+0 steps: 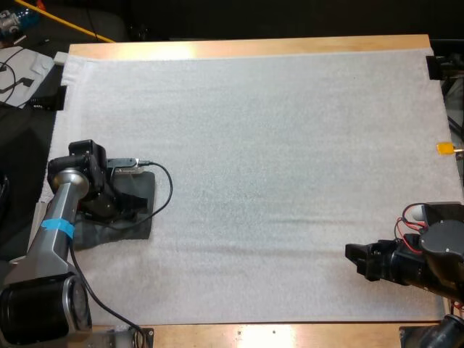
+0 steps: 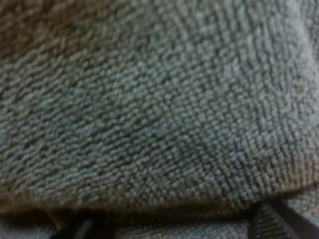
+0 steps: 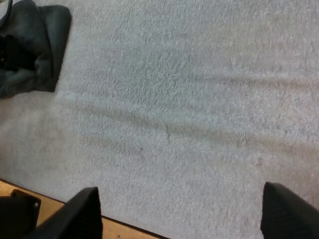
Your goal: Pick towel from pile, fold and stack
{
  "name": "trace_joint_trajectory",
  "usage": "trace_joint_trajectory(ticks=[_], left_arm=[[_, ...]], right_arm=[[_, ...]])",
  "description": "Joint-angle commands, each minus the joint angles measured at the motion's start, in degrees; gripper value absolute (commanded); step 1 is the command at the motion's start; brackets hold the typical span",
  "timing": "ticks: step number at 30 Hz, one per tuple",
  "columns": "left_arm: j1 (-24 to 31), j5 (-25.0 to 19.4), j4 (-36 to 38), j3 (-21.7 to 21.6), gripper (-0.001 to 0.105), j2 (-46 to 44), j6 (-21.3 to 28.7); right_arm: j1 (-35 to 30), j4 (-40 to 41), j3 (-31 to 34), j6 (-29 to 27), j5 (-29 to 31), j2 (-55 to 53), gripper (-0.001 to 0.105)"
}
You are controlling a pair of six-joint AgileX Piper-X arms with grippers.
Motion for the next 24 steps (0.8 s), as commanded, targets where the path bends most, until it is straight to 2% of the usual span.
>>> trace_joint_trajectory(ticks=[1, 9, 24], left_arm=[[0.0, -0.3, 0.2, -2.0, 0.058, -0.5, 0.0], [0.1, 0.4, -2.6, -10.2, 0.058, 0.8, -0.3], [-0.1, 0.8, -2.8, -9.3, 0.058, 8.5, -0.6]], right_arm=[[-0.1, -0.2, -0.1, -0.3, 0.1, -0.1, 0.063], [0.0, -0.7, -0.2, -0.2, 0.1, -0.1, 0.064], [0.1, -1.0, -0.3, -0.3, -0.1, -0.1, 0.064]])
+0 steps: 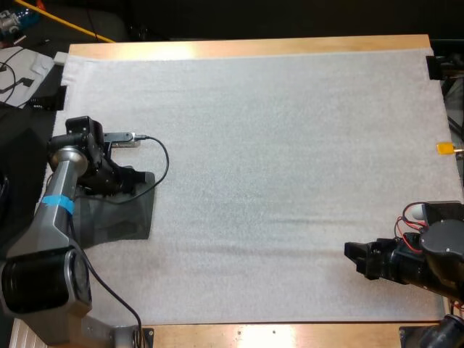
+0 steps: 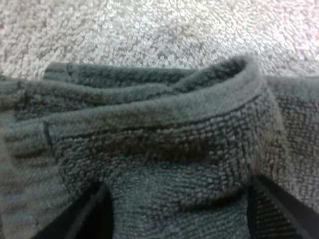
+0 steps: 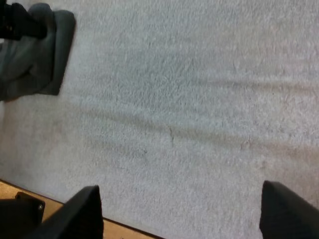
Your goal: Pick towel from pile, fold and stack
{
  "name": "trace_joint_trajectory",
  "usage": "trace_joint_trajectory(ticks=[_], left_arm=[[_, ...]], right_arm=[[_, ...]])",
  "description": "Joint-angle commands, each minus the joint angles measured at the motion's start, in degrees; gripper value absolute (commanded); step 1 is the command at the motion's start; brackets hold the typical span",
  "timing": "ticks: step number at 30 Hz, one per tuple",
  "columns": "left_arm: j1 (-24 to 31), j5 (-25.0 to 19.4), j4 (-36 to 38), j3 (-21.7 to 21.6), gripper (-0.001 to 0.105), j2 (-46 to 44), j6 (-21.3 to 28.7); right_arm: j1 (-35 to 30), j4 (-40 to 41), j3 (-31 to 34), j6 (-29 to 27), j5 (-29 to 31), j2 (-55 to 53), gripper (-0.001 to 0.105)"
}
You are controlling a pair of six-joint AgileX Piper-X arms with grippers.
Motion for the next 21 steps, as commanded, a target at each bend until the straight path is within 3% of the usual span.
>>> trace_joint_trajectory(ticks=[1, 13, 21], left_arm=[[0.0, 0.1, 0.8, 0.4, 0.058, 2.0, -0.5], [0.1, 1.3, 3.5, -4.7, 0.058, -3.4, -0.7], [0.3, 3.1, 4.3, -4.8, 0.058, -11.3, -1.0]], right_arm=[[0.2, 0.0, -0.3, -0.5, -0.2, -0.1, 0.064], [0.1, -2.2, -0.5, -0.3, -0.9, -0.1, 0.064], [0.1, -5.5, -0.5, -0.4, -1.3, 0.1, 0.064]])
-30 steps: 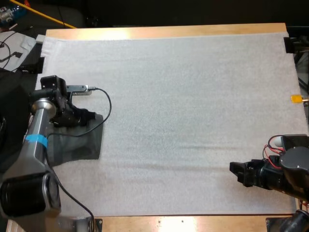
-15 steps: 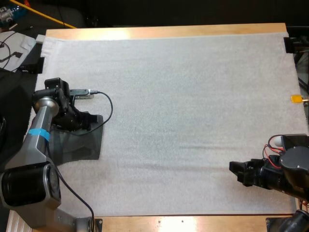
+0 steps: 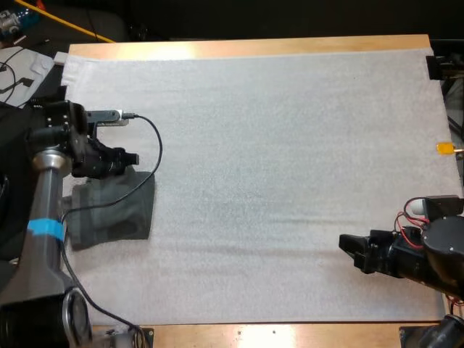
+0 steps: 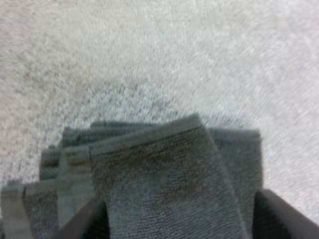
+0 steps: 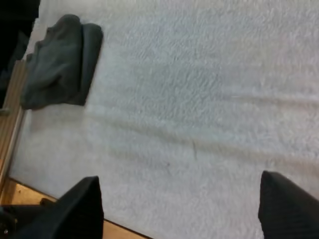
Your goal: Pick towel from pile, fold and stack
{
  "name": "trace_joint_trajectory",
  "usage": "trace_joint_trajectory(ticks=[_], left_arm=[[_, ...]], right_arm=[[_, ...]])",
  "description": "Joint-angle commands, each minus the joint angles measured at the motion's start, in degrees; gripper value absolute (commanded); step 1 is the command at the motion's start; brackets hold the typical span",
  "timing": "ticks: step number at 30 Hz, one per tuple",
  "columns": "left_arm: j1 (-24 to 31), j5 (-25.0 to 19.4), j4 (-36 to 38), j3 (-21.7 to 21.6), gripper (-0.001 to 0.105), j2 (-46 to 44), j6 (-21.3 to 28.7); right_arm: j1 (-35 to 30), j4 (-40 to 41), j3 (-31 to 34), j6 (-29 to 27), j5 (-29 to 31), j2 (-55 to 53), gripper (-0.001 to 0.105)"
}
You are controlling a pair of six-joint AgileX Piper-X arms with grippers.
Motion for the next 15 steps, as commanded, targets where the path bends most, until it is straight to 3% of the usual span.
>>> trace_joint_trajectory(ticks=[1, 9, 15], left_arm=[[-0.1, 0.5, 0.7, -0.3, 0.058, -1.8, -0.5], [-1.0, 2.8, 2.5, -0.2, 0.057, -8.6, -1.1], [-6.2, 3.0, 4.3, -0.1, 0.058, -14.6, -2.2]], right_arm=[[0.2, -1.0, -0.2, -0.2, -0.1, 0.0, 0.064], [0.0, -2.5, -0.3, -1.6, 2.5, 0.1, 0.064], [0.4, -6.8, -0.4, -3.4, 8.1, 2.0, 0.064]])
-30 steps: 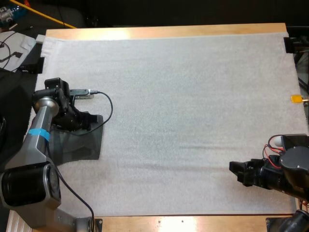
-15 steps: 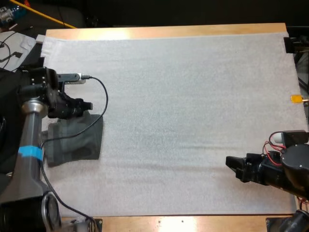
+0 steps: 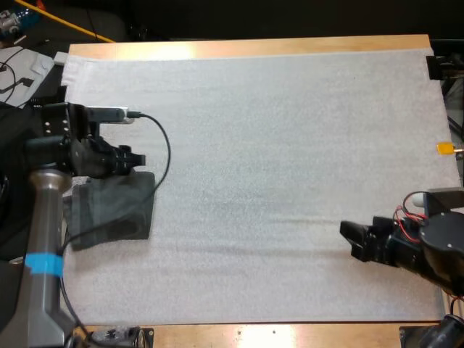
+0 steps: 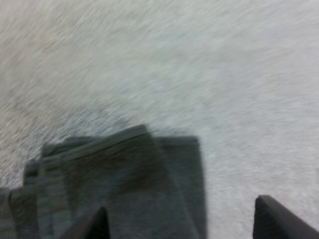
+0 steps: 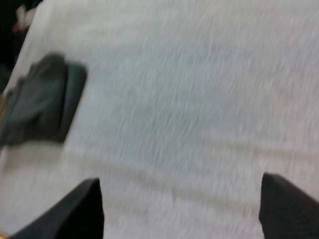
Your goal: Pick towel from pile, fold and stack
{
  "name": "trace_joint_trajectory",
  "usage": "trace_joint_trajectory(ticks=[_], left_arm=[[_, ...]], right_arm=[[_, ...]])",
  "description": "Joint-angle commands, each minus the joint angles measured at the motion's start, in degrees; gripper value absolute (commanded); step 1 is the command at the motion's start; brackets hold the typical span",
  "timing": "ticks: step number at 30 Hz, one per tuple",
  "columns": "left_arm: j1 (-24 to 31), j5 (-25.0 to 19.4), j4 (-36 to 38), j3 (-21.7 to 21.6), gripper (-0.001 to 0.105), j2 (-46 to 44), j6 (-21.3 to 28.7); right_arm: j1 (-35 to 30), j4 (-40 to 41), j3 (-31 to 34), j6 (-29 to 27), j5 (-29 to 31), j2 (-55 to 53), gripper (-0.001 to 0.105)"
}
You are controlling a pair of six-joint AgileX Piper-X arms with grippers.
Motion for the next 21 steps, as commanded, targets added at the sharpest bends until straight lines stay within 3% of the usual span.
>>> trace_joint_trajectory(ticks=[1, 7, 12, 21], left_arm=[[-3.8, 0.5, 1.5, -0.2, 0.057, -3.6, -1.5], [-9.6, 0.1, 3.6, -0.1, 0.057, -7.9, -2.6], [-10.1, 0.3, 4.2, -0.2, 0.058, -7.9, -2.2], [-10.0, -0.2, 7.6, -0.1, 0.058, -10.2, -1.3]], right_arm=[[0.4, -3.4, -0.5, -2.2, 3.9, 2.0, 0.064], [-2.3, -7.4, -0.6, -6.9, 4.4, 6.8, 0.064], [-5.4, -8.4, -0.3, -7.7, 3.6, 8.5, 0.064], [-25.6, -9.2, -0.1, -15.4, -1.5, 10.4, 0.064]])
